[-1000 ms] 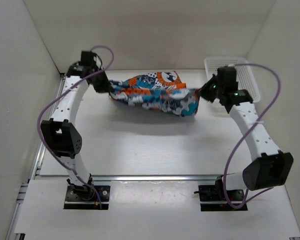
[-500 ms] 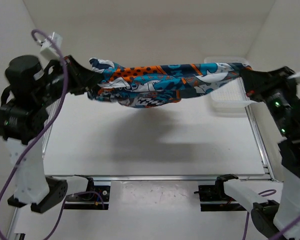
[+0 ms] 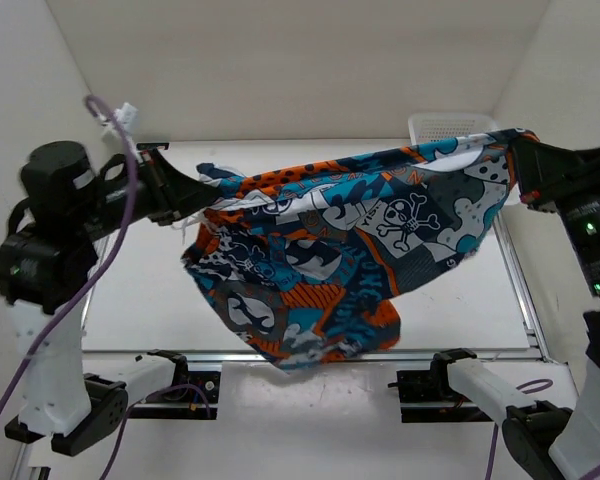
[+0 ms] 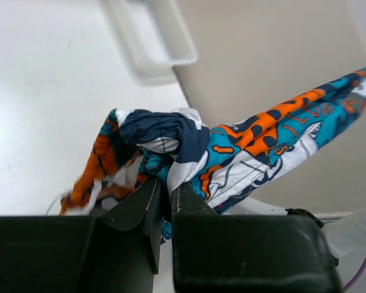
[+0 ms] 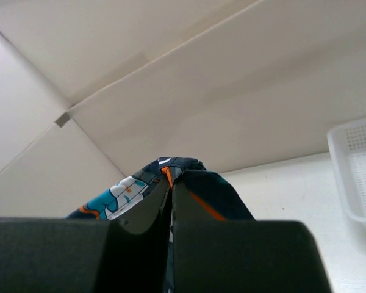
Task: Fold and stack the shorts
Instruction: Flatten the shorts out, then fold the shorts
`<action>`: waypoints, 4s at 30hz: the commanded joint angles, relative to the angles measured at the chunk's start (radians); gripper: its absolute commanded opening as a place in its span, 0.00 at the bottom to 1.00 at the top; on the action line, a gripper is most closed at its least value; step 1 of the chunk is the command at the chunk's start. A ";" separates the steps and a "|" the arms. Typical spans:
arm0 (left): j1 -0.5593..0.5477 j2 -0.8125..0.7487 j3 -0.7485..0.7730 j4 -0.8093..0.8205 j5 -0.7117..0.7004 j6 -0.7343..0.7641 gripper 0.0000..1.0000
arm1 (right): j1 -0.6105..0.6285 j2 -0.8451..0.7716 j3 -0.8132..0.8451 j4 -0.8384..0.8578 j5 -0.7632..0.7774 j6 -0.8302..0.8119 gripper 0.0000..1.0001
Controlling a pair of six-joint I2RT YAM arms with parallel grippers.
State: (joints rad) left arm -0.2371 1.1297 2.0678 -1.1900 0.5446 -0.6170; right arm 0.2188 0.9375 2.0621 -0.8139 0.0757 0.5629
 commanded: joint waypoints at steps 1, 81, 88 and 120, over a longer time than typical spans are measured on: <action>0.007 0.021 -0.160 0.052 -0.061 -0.004 0.10 | -0.007 0.093 -0.045 0.068 0.105 -0.043 0.00; 0.321 0.033 -1.058 0.230 -0.273 0.037 0.34 | 0.053 0.236 -1.051 0.055 -0.174 -0.094 0.12; 0.291 -0.002 -1.368 0.404 -0.158 -0.101 0.94 | 0.053 0.225 -1.293 0.157 -0.292 0.060 0.62; 0.200 0.424 -0.846 0.368 -0.264 -0.024 0.10 | 0.053 0.646 -0.993 0.352 -0.246 0.243 0.00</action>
State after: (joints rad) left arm -0.0212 1.5517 1.0595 -0.7494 0.2981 -0.6888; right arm 0.2768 1.6119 0.9314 -0.4061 -0.2539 0.8574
